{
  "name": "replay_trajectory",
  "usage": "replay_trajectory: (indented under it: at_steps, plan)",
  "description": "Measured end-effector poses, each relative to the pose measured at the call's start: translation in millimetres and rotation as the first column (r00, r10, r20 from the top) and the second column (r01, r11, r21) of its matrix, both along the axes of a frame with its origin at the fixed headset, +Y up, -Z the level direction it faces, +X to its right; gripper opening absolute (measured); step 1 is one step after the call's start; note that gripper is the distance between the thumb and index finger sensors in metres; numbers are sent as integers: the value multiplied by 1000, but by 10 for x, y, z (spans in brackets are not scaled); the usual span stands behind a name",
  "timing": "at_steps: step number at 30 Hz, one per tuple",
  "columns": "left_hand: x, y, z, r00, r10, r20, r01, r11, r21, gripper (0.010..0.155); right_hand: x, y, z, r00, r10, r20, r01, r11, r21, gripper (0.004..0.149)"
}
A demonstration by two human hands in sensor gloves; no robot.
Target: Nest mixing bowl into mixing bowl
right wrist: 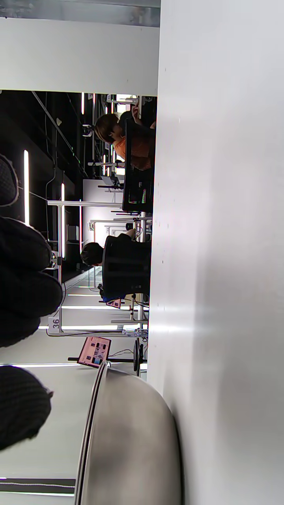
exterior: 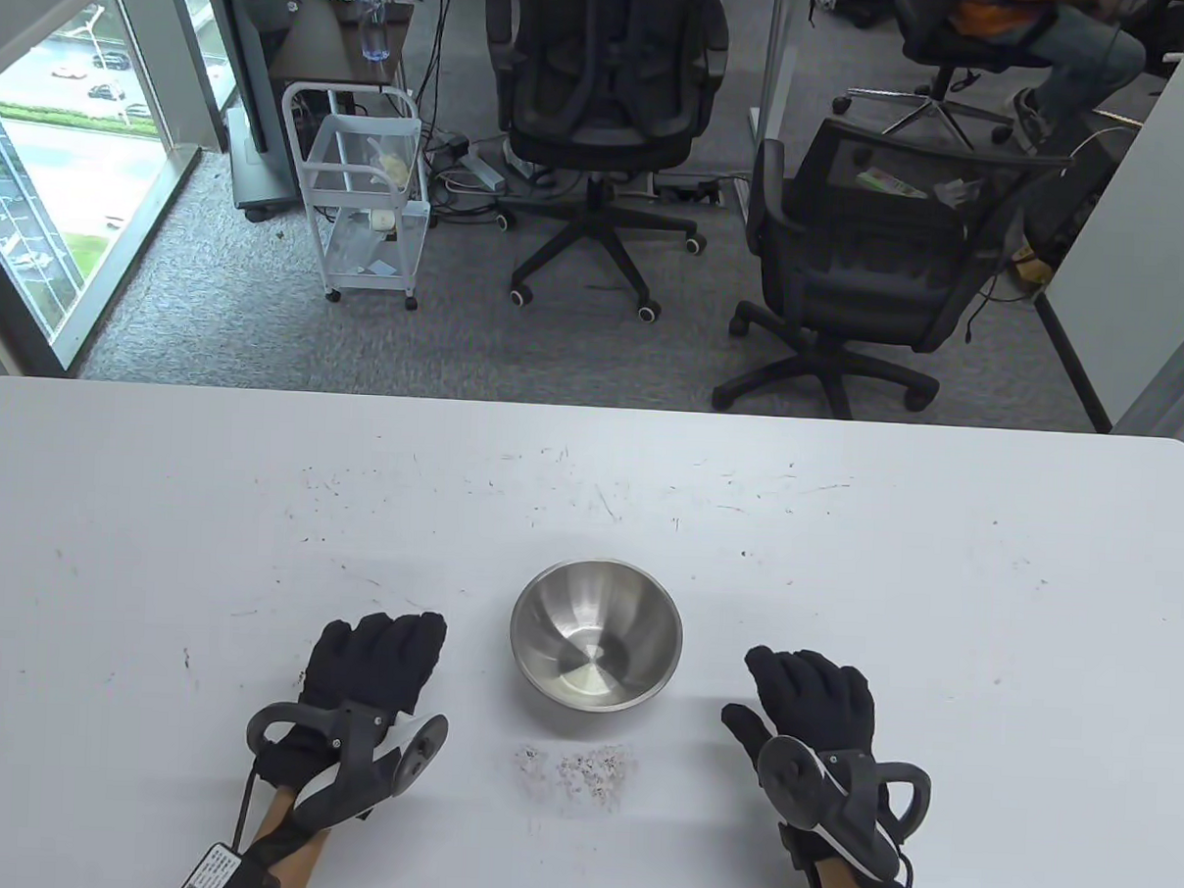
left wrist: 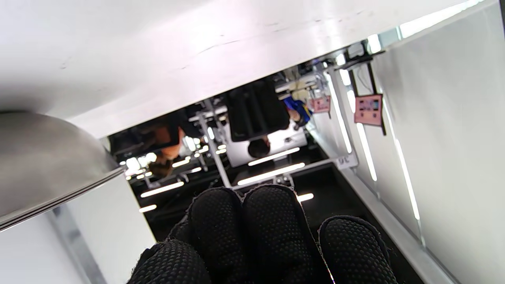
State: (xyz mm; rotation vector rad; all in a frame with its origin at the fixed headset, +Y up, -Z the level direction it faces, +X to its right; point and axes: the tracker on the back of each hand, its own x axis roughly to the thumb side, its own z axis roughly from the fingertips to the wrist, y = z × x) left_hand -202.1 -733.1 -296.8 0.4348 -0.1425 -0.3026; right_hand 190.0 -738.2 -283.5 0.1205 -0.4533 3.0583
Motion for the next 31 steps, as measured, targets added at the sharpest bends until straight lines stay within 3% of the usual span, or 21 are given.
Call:
replay_trajectory:
  at_steps: [10,31]
  plan:
    - [-108,-70,18,999,19,-41,-20,1000,-8,53,-4,7,-5,1000,8,-3,-8,1000,-2,65]
    - [-88,-63,59,999,40,-13,-40,999,-17,54,-44,5,13,1000,26,-5,-26,1000,-8,65]
